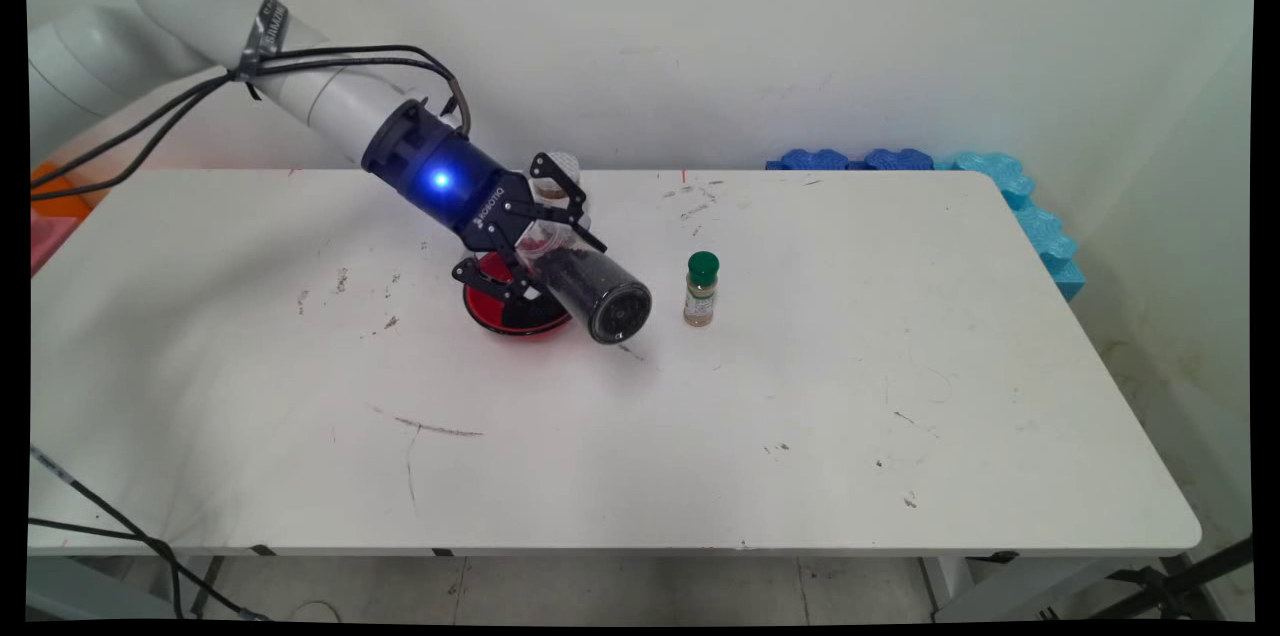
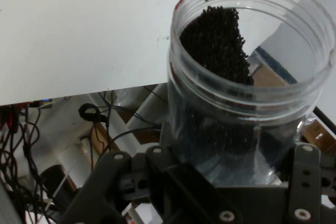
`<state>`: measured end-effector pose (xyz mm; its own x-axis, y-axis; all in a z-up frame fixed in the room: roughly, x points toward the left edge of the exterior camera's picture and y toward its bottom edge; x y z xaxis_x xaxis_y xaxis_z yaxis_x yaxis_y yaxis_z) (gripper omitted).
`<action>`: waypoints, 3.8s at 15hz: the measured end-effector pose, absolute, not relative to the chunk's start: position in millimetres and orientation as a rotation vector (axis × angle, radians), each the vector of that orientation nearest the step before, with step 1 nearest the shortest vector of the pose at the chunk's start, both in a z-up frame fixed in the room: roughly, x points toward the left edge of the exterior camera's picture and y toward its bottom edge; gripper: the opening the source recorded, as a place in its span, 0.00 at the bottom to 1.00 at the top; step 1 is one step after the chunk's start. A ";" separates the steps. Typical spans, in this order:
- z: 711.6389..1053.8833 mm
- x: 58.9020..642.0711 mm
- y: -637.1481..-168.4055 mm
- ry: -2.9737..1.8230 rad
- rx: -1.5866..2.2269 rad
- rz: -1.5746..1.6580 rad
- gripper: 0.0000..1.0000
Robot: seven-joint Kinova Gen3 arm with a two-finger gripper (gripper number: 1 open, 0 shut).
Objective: Pour the black seasoning powder in the red bowl
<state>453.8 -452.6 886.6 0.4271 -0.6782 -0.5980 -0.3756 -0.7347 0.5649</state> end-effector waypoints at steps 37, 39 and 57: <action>889.4 461.0 -452.9 -0.532 2.434 -1.341 0.00; 889.8 459.5 -451.9 -0.521 2.438 -1.347 0.00; 891.2 455.4 -447.9 -0.529 2.438 -1.342 0.00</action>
<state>455.4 -447.9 891.2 0.4934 -0.4577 -0.7396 -0.1694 -0.8846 0.4345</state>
